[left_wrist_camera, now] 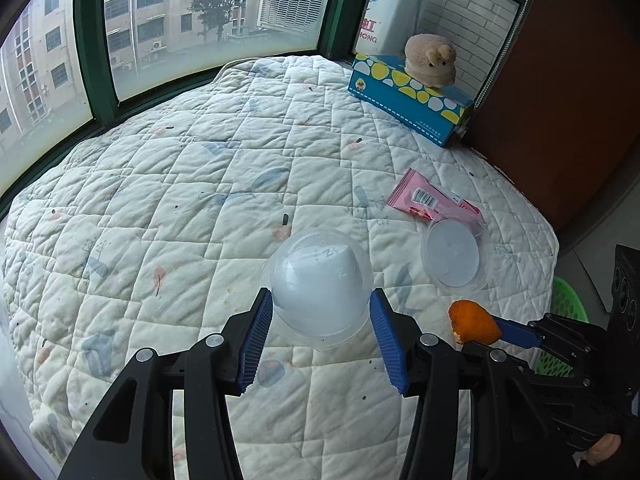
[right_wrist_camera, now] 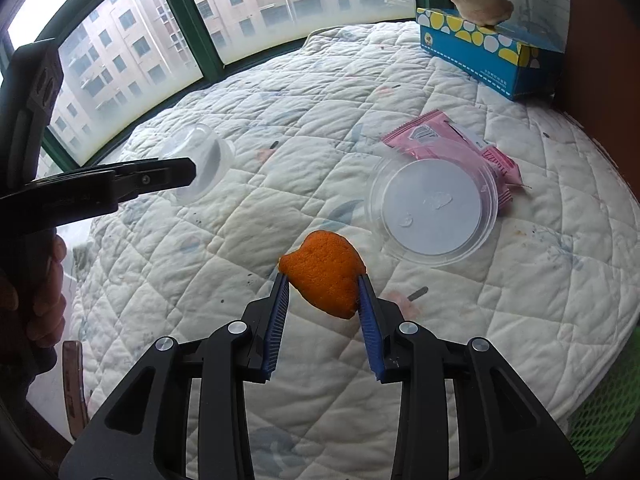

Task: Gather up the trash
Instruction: 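Grasp the orange sponge with the right gripper while the left gripper holds the dome cup, then carry the orange sponge over the green basket with the right gripper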

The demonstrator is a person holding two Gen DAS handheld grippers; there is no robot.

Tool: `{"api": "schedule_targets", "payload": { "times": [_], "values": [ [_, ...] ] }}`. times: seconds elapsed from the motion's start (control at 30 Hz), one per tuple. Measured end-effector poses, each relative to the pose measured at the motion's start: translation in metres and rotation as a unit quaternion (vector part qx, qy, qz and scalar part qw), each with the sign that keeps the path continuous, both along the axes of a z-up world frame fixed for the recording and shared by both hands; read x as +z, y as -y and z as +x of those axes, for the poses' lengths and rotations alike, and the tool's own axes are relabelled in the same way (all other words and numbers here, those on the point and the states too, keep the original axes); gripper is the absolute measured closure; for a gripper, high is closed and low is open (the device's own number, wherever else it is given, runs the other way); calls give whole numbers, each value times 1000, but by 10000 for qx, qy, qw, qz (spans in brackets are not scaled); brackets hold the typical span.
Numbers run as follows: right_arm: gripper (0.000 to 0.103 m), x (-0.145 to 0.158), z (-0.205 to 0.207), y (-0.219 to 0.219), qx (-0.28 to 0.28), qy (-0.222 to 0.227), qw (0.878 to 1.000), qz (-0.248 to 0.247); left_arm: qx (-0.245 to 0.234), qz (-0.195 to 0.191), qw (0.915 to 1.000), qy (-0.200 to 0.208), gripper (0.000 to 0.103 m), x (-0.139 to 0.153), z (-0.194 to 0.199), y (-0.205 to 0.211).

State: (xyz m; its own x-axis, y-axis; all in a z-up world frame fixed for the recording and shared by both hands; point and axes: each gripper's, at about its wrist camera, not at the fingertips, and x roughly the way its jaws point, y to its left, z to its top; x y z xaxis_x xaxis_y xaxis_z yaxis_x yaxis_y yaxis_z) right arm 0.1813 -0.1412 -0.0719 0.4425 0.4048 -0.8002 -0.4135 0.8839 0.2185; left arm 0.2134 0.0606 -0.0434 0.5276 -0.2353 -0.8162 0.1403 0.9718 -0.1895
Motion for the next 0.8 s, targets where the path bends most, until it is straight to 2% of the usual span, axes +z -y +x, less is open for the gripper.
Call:
{"api": "schedule_targets", "payload": {
  "times": [0.27,0.8],
  "values": [
    [68,23,-40,44,-375,213,9990,109,-403,-60,9991,153,54,16,-19,43],
    [67,28,-86,169,-1568,335,9870,-105,-1235,-130,9921,146,54,22,-44,158]
  ]
}}
